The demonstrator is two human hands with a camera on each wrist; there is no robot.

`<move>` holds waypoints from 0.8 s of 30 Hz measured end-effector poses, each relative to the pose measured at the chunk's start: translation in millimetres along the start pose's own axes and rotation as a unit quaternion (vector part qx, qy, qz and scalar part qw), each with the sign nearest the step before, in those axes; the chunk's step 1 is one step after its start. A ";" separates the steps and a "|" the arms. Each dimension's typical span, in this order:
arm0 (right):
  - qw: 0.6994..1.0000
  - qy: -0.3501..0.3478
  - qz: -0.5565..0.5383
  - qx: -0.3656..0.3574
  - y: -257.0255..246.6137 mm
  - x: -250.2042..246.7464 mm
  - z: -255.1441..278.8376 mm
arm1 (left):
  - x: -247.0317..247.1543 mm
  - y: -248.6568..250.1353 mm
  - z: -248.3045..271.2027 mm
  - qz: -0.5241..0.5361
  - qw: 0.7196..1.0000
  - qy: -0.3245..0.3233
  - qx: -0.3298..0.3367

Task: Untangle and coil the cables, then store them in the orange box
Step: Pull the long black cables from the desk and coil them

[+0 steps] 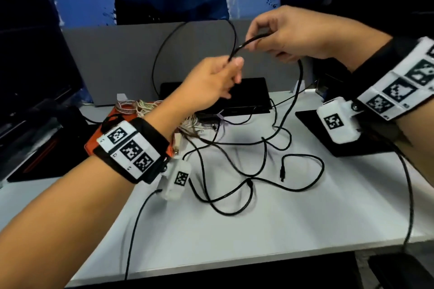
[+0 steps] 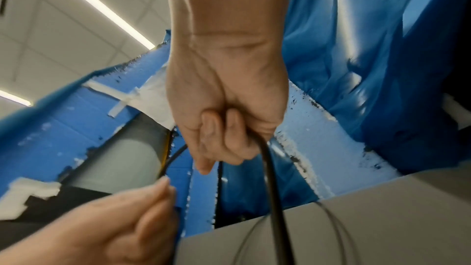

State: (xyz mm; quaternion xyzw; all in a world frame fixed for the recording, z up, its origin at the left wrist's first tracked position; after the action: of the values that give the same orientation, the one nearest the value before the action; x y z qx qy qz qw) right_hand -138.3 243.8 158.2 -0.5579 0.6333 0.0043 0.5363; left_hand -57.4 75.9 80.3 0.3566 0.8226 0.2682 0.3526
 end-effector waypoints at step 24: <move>0.937 0.215 0.008 0.274 132.7 -55.7 -29.5 | -120.6 -51.3 13.4 0.026 0.966 0.195 -0.165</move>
State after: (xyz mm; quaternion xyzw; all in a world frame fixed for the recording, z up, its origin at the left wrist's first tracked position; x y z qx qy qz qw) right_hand -263.6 315.2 130.2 -0.3722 0.7147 -0.2850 0.5191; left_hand -7.5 -45.9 83.5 0.2552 0.8102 0.4737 0.2325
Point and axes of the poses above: each hand's wrist, its own z-axis away from the middle knuckle, its own x-axis out of the palm, y = z × x, the point moved 3 cm from there along -z, towards the middle knuckle, and after that the axes turned 15 degrees about y, right-handed, at the moved point
